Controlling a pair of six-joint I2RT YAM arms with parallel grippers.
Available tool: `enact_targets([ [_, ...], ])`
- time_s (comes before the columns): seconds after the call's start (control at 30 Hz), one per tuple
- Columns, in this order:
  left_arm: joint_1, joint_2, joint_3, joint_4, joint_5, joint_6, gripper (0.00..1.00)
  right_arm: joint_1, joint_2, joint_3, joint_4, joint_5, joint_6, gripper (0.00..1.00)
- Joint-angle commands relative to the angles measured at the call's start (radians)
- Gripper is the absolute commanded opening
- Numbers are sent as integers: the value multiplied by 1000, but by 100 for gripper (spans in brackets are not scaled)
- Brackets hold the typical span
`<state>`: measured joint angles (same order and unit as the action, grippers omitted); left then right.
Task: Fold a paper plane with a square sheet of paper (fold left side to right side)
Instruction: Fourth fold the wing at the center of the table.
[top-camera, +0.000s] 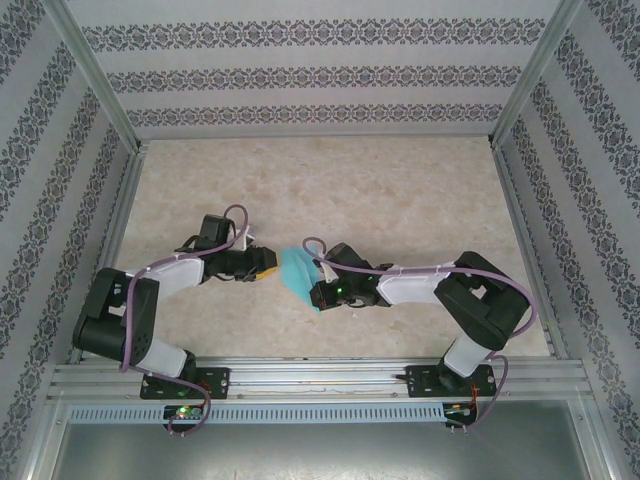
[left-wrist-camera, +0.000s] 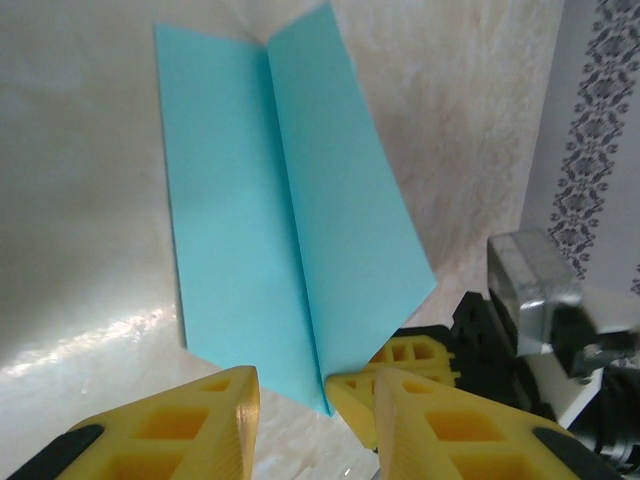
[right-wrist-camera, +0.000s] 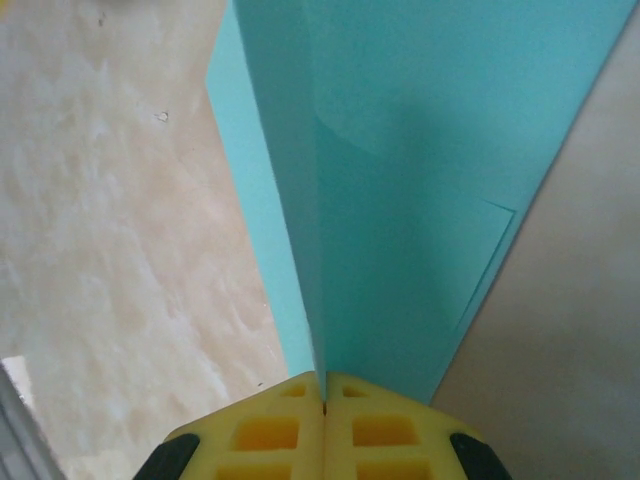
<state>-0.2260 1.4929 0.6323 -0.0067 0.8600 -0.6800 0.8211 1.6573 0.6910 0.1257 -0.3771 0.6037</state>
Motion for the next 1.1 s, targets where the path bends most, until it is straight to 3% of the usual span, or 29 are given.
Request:
enact_targets([
  [0.0,-46,33,-2,63,-20,-37,36,-22,0,-25,77,-94,26,0],
  [0.2,-120,98,41,95,-58,-61,36,-40,19,-28,94,-130,31,0],
  [0.67,-168,200,115,125,-93,-73,37,-42,44,-27,93,-129,33,0],
  [1.07,-170,277,193,-26,-179,-5,37,-42,52,-25,96,-137,39,2],
])
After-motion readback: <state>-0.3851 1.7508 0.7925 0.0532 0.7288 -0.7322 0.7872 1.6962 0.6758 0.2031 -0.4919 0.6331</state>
